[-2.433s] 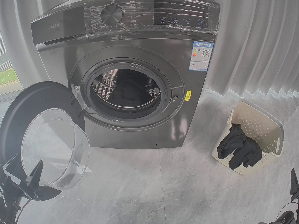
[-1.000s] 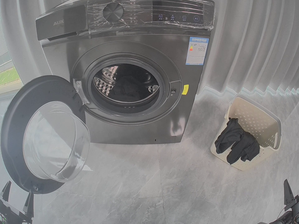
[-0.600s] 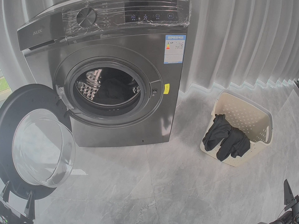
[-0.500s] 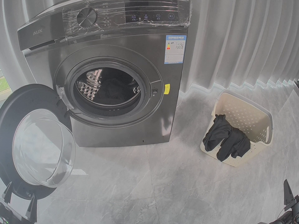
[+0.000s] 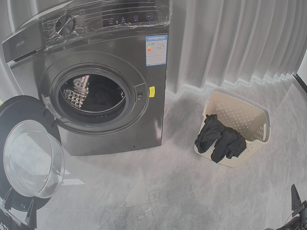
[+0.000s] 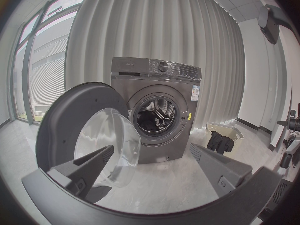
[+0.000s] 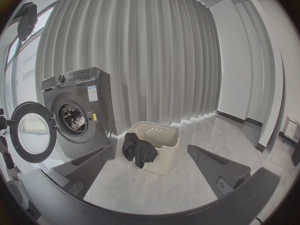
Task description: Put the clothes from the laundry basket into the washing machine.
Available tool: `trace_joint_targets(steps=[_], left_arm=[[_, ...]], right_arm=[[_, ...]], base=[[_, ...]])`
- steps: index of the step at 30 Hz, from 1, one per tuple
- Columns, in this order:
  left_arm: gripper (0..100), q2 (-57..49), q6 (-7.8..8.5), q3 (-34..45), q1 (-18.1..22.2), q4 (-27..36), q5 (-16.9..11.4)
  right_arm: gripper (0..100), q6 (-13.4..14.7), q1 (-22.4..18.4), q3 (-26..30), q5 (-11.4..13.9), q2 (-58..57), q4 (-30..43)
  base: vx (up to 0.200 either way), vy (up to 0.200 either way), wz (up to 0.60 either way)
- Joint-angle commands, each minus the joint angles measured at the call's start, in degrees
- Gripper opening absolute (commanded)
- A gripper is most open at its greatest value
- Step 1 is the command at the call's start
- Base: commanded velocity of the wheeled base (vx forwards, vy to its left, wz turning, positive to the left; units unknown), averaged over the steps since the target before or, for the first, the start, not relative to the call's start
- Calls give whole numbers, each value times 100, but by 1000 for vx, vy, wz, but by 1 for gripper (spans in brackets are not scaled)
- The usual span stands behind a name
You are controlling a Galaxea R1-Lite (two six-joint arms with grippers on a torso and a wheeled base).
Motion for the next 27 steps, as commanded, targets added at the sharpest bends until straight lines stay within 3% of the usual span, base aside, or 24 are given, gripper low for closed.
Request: trace_joint_targets(steps=[1,16,22,27], left_arm=[[100,-68,3,92,4,-1,1],[100,-68,12,92,4,-1,-8],[100,-68,-15,92,4,-1,-8],[100,-68,-6,92,4,-1,-17]], right_arm=[[100,3,2,101,-1,-35,-4],[100,3,2,101,7,-35,-4],[100,3,2,101,-1,-35,-4],[100,12,2,101,7,-35,-4]], base=[[0,0,0],[0,0,0],[200,0,0],[0,0,0]])
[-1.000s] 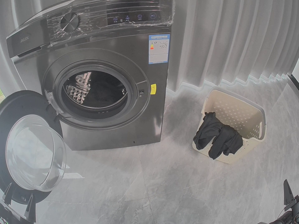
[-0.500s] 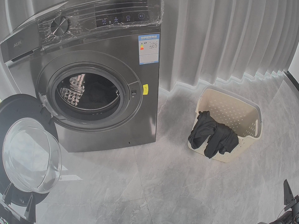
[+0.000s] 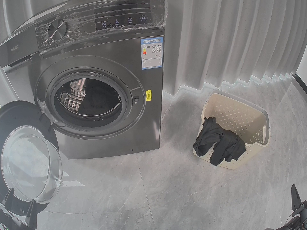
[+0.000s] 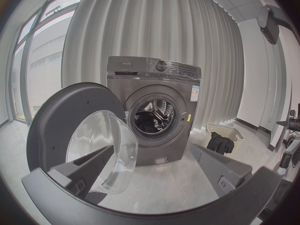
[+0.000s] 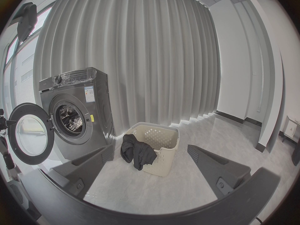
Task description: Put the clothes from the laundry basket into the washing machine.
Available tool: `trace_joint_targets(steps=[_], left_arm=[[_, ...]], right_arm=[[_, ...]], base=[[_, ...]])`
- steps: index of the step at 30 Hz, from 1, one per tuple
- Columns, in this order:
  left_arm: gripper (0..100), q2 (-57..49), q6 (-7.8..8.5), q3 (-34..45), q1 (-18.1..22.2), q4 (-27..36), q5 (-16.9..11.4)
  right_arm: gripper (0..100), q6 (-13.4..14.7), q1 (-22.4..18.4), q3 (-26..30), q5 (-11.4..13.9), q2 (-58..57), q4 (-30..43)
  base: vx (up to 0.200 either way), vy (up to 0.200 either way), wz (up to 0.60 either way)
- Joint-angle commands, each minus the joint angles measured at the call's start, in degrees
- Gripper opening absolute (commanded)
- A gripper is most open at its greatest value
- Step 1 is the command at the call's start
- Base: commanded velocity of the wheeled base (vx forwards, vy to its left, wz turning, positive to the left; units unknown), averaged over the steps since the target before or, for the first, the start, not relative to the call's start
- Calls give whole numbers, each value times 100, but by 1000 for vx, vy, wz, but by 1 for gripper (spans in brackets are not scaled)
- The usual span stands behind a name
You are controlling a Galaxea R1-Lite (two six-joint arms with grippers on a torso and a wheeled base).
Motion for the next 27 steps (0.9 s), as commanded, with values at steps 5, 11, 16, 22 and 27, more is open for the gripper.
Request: trace_joint_targets(steps=[5,11,16,22,27], left_arm=[[100,-64,0,92,2,-1,-11],[100,-64,9,92,2,-1,-28],[100,-64,9,92,2,-1,-37],[100,-64,27,92,2,-1,-46],[100,-64,44,92,2,-1,-46]], right_arm=[[100,0,2,101,3,-40,-2],[100,0,2,101,11,-40,-2],[100,9,11,101,3,-40,-2],[100,9,2,101,3,-40,-2],[100,9,2,101,3,-40,-2]], base=[[0,0,-360],[0,0,-600],[0,0,-600],[0,0,-100],[0,0,0]])
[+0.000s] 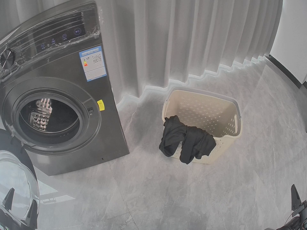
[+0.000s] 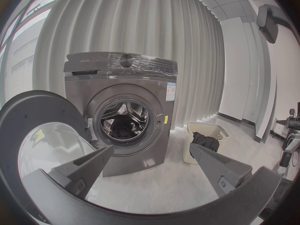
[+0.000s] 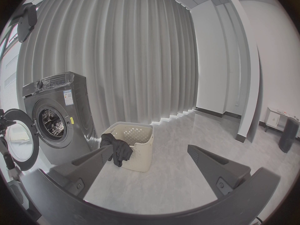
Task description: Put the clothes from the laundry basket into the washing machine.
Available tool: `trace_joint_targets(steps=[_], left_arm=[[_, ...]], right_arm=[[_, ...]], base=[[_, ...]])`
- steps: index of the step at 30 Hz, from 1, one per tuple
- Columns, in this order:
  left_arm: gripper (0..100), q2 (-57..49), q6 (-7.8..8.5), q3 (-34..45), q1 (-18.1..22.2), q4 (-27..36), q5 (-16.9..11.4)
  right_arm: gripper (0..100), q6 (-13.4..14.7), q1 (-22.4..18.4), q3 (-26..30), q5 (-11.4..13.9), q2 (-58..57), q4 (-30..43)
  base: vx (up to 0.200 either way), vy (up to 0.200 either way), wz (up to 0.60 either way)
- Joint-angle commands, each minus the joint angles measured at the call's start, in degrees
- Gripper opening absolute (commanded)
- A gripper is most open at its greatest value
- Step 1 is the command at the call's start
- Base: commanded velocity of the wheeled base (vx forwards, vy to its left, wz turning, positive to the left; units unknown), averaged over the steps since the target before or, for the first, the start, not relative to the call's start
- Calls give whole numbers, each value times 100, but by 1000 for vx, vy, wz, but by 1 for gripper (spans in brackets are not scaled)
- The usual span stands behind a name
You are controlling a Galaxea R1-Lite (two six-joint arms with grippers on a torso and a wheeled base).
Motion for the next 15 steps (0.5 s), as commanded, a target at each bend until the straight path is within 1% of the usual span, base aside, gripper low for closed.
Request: trace_joint_targets(steps=[1,10,15], left_arm=[[100,-68,12,92,2,-1,3],[100,-68,-24,92,2,-1,12],[100,-68,-24,92,2,-1,12]], right_arm=[[100,-1,-3,101,0,-44,-2],[100,8,-3,101,0,-44,-2],[100,8,-3,101,0,-44,-2]], base=[[0,0,0],[200,0,0],[0,0,0]])
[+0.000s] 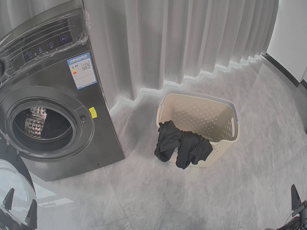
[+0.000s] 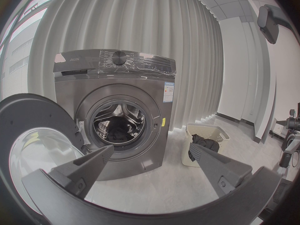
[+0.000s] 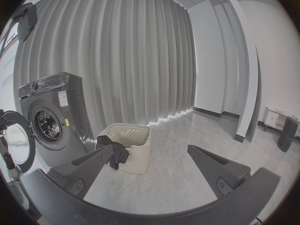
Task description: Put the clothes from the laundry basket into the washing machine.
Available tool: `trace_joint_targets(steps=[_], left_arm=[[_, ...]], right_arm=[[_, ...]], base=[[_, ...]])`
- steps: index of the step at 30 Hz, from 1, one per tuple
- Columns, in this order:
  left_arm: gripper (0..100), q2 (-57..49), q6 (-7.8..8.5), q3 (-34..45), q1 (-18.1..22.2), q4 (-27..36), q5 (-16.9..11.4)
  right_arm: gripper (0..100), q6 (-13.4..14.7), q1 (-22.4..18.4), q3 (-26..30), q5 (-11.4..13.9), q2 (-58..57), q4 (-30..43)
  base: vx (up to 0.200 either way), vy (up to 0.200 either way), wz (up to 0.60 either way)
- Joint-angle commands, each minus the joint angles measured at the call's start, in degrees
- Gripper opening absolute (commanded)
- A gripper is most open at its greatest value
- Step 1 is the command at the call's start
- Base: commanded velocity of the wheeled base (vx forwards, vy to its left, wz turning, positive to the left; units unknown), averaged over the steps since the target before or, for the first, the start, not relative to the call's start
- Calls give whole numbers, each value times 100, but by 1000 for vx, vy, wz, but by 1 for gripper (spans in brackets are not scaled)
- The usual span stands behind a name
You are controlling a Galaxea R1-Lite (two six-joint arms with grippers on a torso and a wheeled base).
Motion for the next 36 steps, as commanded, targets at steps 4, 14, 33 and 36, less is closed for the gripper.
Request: trace_joint_targets(steps=[4,14,33,36], left_arm=[[100,-70,5,92,2,-1,-2],[100,-70,22,92,2,-1,-2],[100,-70,13,92,2,7,16],[100,-70,22,92,2,7,33]], right_arm=[[100,-1,2,101,-1,-46,-2],[100,-9,2,101,-1,-46,-2],[100,-9,2,101,-1,-46,-2],[100,-9,2,101,8,-46,-2]], base=[[0,0,0],[0,0,0],[63,0,0],[0,0,0]])
